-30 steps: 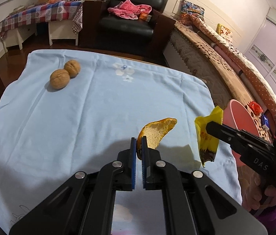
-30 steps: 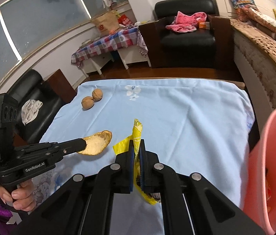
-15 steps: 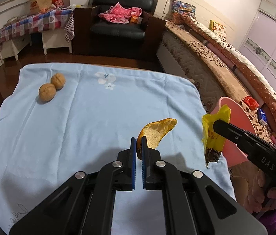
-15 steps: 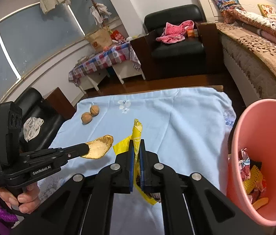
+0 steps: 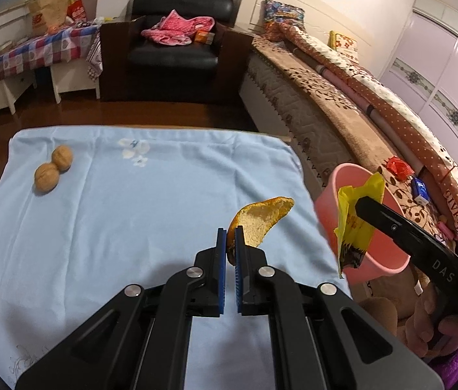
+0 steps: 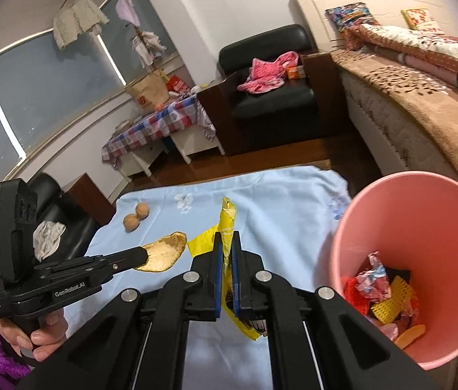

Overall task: Collect trash
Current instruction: 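Carry the crust with the left tool while the right tool carries the yellow wrapper to the bucket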

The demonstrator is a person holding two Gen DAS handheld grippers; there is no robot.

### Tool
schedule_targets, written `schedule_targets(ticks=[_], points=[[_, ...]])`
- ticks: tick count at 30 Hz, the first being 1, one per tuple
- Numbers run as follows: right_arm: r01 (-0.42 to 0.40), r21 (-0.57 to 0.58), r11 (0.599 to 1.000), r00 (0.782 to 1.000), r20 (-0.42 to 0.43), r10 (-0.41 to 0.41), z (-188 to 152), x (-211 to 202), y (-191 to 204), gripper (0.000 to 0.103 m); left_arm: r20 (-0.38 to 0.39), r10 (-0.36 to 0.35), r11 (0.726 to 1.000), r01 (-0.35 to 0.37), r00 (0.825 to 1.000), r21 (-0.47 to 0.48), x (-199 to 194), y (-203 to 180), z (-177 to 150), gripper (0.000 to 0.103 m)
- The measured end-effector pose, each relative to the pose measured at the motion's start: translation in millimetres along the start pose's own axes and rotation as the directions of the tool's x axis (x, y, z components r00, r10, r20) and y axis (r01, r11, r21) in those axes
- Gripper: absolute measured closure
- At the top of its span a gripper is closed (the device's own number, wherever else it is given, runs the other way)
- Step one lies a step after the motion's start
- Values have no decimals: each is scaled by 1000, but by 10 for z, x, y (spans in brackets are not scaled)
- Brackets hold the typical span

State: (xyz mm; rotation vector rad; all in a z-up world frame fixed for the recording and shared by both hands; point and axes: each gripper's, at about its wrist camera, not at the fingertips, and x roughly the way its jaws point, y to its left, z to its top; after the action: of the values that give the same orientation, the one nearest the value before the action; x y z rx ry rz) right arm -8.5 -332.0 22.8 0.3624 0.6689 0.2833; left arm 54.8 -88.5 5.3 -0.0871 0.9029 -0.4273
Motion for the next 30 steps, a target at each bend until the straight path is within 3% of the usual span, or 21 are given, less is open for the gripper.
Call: schedule_targets(ticks=[10, 30], points=[[93, 65, 993, 991, 90, -99, 102, -346, -360, 99, 25, -46, 996, 43, 999, 79, 48, -448, 169, 99], [194, 208, 959, 963, 147, -227, 48, -676, -1139, 99, 23, -138, 968, 130, 990, 213, 265, -1308, 326, 99]])
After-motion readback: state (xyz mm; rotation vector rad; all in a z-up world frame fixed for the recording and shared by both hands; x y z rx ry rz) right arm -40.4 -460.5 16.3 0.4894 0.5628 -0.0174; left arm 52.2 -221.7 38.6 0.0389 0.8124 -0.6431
